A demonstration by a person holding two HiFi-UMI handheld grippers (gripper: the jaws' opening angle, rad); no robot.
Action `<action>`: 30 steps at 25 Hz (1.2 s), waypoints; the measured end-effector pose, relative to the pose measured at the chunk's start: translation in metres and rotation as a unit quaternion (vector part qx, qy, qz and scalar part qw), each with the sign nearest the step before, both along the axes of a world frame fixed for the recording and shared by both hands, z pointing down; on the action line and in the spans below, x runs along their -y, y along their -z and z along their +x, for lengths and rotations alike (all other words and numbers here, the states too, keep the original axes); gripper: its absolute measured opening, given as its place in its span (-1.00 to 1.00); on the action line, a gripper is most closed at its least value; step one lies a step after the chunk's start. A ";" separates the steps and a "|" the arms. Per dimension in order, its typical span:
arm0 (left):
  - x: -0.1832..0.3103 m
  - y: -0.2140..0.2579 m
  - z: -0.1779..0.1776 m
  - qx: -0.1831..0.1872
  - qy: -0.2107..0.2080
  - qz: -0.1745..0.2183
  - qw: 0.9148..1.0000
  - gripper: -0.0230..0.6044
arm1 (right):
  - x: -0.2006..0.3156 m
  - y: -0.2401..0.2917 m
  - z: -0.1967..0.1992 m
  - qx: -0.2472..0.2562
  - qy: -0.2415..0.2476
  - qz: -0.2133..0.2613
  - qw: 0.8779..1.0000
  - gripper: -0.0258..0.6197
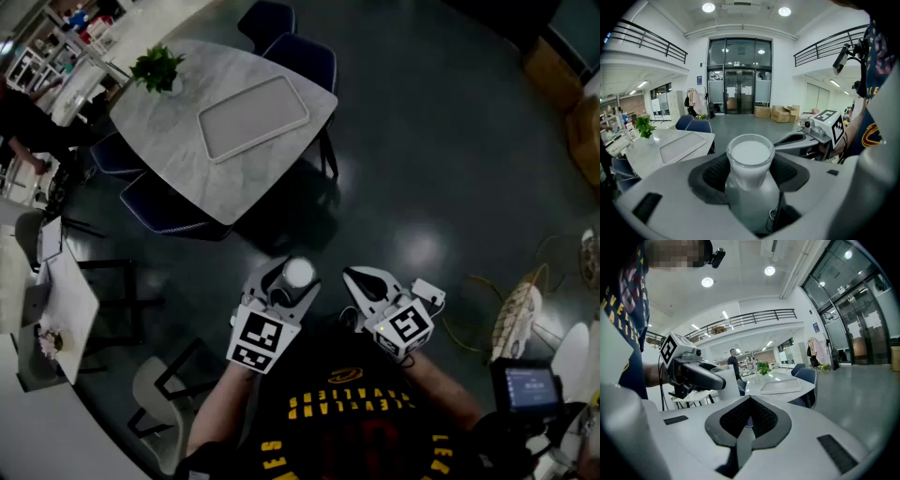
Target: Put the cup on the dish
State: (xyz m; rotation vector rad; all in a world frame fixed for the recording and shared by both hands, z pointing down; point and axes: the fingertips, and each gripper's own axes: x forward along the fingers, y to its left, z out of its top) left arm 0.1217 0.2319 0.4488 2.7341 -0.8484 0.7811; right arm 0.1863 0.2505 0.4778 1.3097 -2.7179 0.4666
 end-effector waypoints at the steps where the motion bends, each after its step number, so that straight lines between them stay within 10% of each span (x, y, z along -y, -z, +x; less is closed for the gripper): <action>1: -0.008 0.003 -0.006 -0.002 0.000 0.001 1.000 -0.09 | -0.007 0.003 -0.008 -0.004 0.007 0.009 1.000 -0.91; 7: -0.053 0.021 -0.051 -0.010 -0.027 0.013 1.000 -0.09 | -0.056 0.015 -0.072 -0.030 0.037 0.044 0.998 -0.90; 12: -0.083 0.021 -0.104 -0.009 -0.079 0.003 0.997 -0.09 | -0.094 0.006 -0.146 -0.076 0.058 0.044 0.994 -0.20; 17: -0.106 0.014 -0.135 -0.013 -0.126 -0.017 0.992 -0.09 | -0.114 0.007 -0.205 -0.100 0.061 0.041 0.992 -0.06; 30: -0.145 -0.021 -0.105 -0.008 -0.100 -0.055 0.993 -0.09 | -0.129 -0.003 -0.193 -0.090 -0.063 0.066 0.992 -0.07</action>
